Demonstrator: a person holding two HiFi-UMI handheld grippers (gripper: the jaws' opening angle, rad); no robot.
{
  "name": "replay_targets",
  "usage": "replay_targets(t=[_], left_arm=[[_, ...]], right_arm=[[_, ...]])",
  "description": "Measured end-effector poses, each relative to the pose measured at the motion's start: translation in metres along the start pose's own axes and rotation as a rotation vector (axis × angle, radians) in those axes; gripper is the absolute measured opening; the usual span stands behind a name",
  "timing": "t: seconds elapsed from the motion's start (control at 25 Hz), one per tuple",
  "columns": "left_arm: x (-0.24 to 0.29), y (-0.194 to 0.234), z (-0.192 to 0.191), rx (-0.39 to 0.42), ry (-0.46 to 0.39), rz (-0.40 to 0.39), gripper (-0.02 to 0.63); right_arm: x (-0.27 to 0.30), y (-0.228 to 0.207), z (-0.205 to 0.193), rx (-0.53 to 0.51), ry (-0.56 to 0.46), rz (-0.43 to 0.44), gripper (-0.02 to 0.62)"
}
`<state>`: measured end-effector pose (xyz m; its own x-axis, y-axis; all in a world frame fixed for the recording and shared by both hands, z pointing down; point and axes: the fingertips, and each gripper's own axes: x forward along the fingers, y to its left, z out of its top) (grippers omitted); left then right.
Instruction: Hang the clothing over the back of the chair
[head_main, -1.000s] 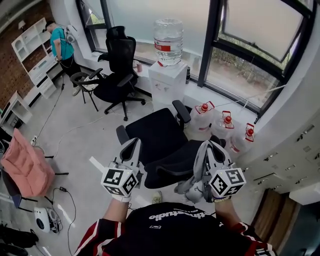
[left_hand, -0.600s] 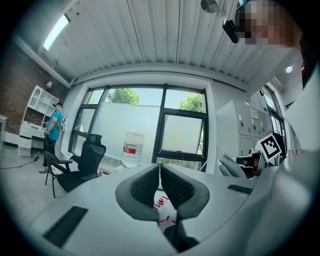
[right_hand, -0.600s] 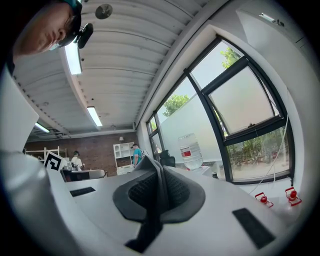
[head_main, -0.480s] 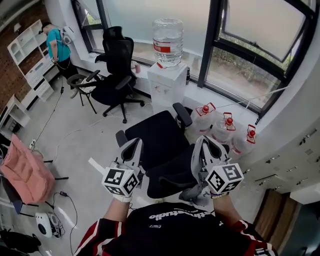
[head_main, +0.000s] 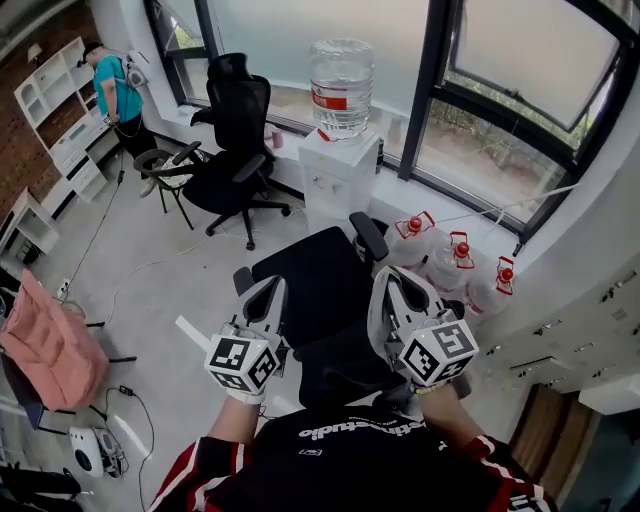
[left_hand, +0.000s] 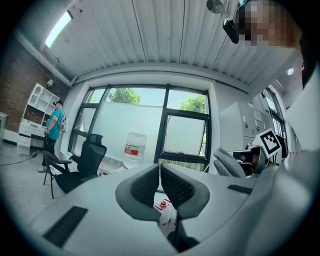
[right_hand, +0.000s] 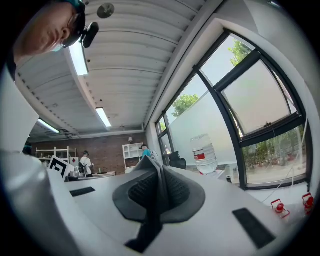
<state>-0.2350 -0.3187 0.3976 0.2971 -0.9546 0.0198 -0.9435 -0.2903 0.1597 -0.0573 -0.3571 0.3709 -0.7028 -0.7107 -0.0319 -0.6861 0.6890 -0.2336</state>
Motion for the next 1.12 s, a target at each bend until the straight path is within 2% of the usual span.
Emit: replay_targets(t=[0.36, 0.72, 0.84, 1.0, 1.12], left_arm=[[-0.004, 0.024, 0.002, -0.008, -0.006, 0.024, 0.029], [-0.004, 0.051, 0.016, -0.004, -0.005, 0.033, 0.029], [-0.006, 0.063, 0.023, 0.0, -0.008, 0.041, 0.031], [-0.015, 0.083, 0.026, -0.007, -0.013, 0.06, 0.029], [-0.018, 0.093, 0.025, -0.011, -0.014, 0.06, 0.029]], right_arm=[[0.047, 0.025, -0.012, -0.028, 0.026, 0.057, 0.017], [0.097, 0.054, -0.014, -0.009, 0.026, 0.124, 0.017], [0.116, 0.07, -0.015, 0.027, 0.018, 0.169, 0.017], [0.145, 0.109, -0.016, 0.054, 0.012, 0.286, 0.017], [0.153, 0.116, -0.02, 0.037, 0.016, 0.292, 0.017]])
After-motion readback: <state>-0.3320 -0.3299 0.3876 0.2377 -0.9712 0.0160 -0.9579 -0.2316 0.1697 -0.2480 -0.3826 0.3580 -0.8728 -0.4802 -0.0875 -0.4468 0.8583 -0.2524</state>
